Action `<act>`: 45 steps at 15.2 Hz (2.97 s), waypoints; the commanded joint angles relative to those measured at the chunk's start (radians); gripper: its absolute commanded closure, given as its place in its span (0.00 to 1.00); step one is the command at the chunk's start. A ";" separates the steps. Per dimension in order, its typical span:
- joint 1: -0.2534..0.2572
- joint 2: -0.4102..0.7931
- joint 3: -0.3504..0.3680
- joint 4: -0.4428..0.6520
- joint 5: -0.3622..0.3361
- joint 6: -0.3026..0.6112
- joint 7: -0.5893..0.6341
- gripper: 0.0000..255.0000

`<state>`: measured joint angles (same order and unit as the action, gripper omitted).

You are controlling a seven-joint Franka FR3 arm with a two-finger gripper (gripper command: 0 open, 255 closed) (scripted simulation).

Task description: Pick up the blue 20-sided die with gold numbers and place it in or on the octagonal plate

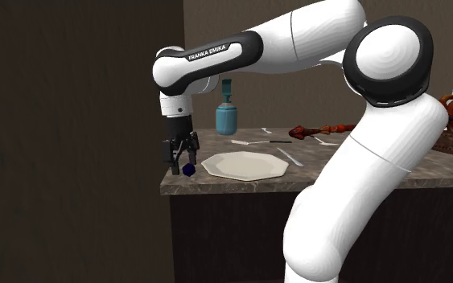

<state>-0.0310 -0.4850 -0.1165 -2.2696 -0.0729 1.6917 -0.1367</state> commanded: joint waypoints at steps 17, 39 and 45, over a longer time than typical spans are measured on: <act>0.002 0.005 0.004 0.098 0.003 -0.093 -0.003 1.00; -0.094 -0.199 -0.168 0.098 -0.145 -0.272 -0.244 1.00; -0.120 -0.248 -0.219 0.024 -0.193 -0.236 -0.295 1.00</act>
<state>-0.1503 -0.7297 -0.3323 -2.2301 -0.2632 1.4429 -0.4320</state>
